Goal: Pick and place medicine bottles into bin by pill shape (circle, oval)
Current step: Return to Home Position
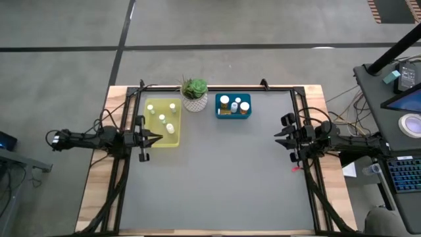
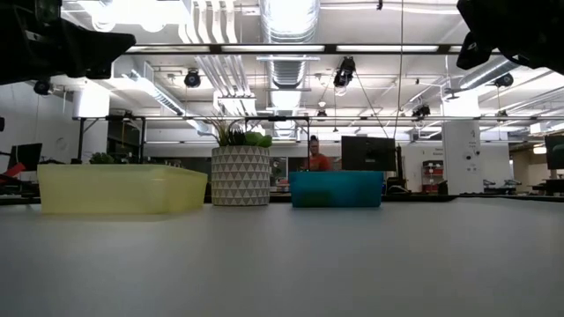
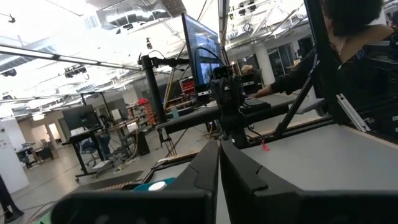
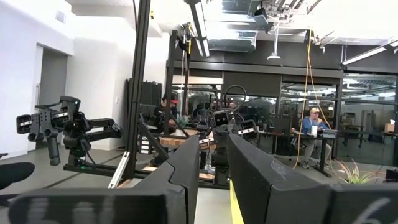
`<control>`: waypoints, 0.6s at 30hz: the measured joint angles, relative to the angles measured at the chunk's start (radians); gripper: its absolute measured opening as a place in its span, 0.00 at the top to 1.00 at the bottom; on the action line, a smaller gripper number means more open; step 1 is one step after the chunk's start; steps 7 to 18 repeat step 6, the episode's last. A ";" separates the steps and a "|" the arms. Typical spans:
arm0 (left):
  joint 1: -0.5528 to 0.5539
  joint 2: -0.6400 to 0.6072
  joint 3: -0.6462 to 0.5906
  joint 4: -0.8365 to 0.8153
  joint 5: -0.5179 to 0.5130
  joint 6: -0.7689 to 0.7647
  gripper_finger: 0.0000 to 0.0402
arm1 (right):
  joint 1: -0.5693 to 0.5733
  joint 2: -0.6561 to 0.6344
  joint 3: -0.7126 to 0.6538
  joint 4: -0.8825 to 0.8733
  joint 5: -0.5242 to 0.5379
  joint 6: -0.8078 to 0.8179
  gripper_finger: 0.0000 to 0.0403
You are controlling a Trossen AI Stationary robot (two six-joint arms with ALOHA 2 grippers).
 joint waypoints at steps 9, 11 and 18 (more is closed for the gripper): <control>0.000 0.000 0.000 0.000 0.000 0.000 1.00 | 0.000 0.000 0.000 0.000 0.000 0.000 0.79; 0.000 0.000 0.000 0.000 0.000 0.000 1.00 | 0.000 0.000 0.000 0.000 0.000 0.000 0.79; 0.000 0.000 0.000 0.000 0.000 0.000 1.00 | 0.000 0.000 0.000 0.000 0.000 0.000 0.79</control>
